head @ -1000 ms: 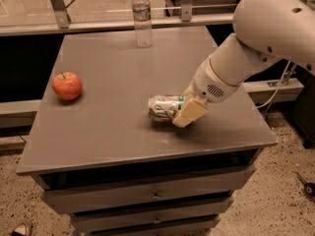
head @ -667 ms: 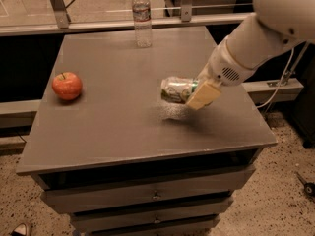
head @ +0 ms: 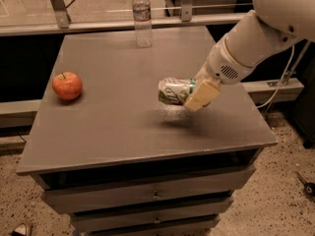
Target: Move 7up can near water bottle
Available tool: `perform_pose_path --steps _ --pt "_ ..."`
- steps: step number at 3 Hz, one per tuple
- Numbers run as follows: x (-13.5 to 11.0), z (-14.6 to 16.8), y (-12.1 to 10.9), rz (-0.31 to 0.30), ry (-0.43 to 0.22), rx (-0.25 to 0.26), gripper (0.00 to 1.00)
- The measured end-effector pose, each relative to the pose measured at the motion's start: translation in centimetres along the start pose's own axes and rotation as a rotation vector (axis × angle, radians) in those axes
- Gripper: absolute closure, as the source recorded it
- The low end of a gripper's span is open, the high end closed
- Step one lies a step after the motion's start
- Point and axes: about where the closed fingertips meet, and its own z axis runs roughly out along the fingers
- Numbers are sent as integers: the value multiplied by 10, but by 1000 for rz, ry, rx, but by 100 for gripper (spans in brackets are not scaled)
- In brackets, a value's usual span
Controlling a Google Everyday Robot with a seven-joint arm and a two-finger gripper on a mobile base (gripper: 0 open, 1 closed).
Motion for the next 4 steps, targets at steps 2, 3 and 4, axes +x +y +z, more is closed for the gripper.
perform_pose_path --steps 2,3,4 --pt "-12 36 -68 -5 -122 85 100" --pt "-26 77 -133 -32 -146 99 100" --pt "-43 98 -177 -52 -160 108 100"
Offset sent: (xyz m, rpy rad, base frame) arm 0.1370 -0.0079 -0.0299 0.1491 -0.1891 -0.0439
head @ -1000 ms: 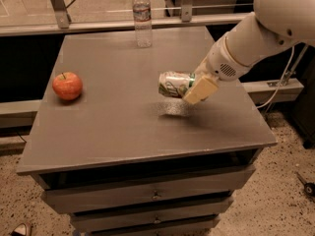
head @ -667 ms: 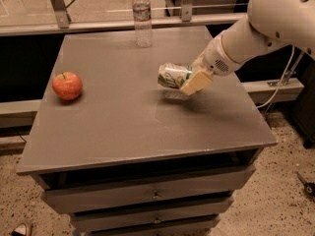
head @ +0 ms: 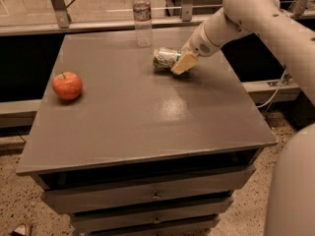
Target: Move 7up can near water bottle
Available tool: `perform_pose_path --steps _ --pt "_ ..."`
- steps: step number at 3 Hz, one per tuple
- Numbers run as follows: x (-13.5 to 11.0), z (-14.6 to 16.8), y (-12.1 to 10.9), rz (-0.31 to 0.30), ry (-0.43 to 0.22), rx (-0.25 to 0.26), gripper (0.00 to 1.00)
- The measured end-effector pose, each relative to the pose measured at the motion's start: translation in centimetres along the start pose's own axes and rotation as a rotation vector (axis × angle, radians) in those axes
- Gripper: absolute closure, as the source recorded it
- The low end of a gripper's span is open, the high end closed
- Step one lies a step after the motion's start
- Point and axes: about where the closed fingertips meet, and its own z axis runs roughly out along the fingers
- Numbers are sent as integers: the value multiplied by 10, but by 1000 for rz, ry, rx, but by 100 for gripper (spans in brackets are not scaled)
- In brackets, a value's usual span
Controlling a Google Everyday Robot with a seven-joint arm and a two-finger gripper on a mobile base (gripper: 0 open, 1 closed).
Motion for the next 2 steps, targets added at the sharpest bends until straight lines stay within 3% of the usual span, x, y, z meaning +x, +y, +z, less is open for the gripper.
perform_pose_path --steps 2 --pt "-20 21 -48 -44 21 23 100"
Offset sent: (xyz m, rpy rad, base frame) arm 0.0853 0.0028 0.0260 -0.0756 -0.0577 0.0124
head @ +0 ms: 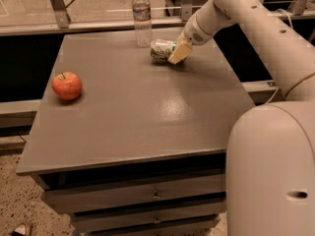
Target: Move 7up can near water bottle
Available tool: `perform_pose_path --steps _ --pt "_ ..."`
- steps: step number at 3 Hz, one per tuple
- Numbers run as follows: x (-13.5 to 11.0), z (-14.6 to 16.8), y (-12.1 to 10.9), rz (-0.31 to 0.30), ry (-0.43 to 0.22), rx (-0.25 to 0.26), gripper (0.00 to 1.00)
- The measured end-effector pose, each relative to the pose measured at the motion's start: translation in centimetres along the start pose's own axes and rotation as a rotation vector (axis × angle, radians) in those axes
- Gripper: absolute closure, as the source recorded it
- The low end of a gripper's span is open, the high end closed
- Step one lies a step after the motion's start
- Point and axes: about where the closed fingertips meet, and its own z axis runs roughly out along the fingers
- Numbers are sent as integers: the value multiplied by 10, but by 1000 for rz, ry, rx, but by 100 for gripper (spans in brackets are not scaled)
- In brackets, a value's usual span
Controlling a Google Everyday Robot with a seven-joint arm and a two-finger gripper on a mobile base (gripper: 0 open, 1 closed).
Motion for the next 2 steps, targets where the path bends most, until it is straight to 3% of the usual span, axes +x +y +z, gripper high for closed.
perform_pose_path --steps 2 --pt "-7 19 -20 -24 45 1 100"
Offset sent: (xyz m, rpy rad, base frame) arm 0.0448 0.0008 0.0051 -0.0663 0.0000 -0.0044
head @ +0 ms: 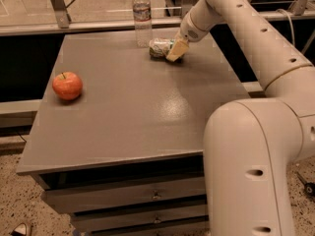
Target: Move 7up can near water bottle
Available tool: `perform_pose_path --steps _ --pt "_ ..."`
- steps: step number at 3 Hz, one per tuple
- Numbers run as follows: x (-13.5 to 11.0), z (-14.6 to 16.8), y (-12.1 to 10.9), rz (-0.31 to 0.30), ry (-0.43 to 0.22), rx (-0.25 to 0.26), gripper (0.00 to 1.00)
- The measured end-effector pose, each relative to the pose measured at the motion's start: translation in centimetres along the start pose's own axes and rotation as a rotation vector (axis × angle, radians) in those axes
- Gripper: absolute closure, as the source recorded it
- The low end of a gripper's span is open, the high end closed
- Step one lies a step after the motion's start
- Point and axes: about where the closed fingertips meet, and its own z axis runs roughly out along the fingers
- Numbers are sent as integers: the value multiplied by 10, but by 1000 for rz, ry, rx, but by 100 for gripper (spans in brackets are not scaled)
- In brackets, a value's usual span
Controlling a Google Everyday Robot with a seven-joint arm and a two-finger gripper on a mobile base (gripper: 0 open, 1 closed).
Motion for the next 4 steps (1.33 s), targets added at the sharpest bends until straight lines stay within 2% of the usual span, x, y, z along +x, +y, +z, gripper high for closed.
perform_pose_path --steps 1,3,4 --pt "-5 6 -5 -5 6 0 100" --pt "-16 15 -10 -17 16 -11 55" --pt "-16 17 -10 -18 20 -22 24"
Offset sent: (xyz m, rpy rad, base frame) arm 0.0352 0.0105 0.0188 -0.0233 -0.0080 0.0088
